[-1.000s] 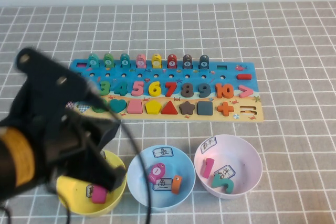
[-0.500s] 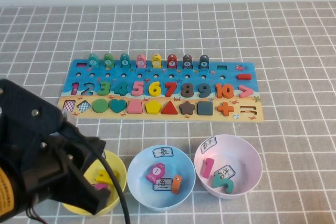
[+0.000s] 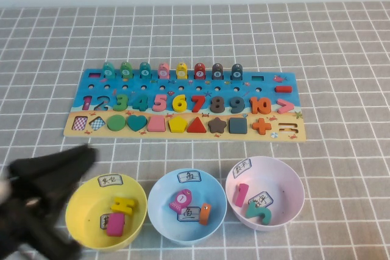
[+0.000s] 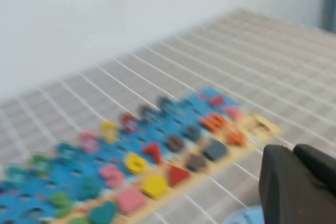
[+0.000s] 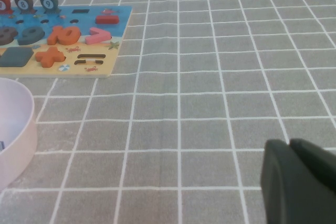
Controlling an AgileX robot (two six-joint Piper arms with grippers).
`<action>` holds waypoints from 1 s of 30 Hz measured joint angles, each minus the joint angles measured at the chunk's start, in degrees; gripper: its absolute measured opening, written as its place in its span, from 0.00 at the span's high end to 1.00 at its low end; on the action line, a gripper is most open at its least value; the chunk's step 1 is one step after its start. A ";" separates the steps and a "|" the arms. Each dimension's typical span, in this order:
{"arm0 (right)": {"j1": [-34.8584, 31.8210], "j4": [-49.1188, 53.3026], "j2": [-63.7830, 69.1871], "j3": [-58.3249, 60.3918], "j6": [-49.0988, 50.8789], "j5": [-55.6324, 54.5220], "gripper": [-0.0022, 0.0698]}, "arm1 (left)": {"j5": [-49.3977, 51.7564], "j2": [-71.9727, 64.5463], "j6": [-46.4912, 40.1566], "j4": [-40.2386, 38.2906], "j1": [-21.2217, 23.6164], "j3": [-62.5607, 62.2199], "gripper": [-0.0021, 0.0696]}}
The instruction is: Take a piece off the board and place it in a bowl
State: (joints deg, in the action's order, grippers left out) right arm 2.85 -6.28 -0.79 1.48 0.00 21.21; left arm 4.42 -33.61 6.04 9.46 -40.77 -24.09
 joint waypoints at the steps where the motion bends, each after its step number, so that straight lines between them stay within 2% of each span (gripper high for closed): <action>1: 0.00 0.00 0.00 0.00 0.00 0.00 0.99 | -2.17 2.77 -3.07 -3.41 2.70 2.23 0.97; 4: 0.00 0.00 0.00 0.00 0.00 0.00 0.99 | -7.53 11.52 -7.65 -9.46 10.47 8.26 0.97; 10: 0.00 0.00 0.00 0.00 0.00 0.00 0.99 | -10.52 25.91 -9.28 -10.40 24.89 17.87 0.97; 15: 0.00 0.00 0.00 0.00 0.00 0.00 0.99 | -9.19 33.39 -6.88 -10.81 33.34 23.51 0.97; 20: 0.00 -0.09 0.00 0.00 0.00 0.00 0.99 | -1.90 34.20 -5.05 -11.05 36.62 25.48 0.97; 28: 0.00 -0.09 0.00 0.00 0.00 0.00 0.99 | 14.54 34.20 -4.73 -9.11 36.71 25.60 0.97; 30: 0.00 -0.09 0.00 0.00 0.00 0.00 0.99 | 16.12 34.20 -4.73 -8.73 36.71 25.60 0.97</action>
State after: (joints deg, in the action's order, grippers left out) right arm 2.85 -6.37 -0.79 1.48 0.00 21.21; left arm 20.54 0.59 1.31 0.74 -4.06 1.51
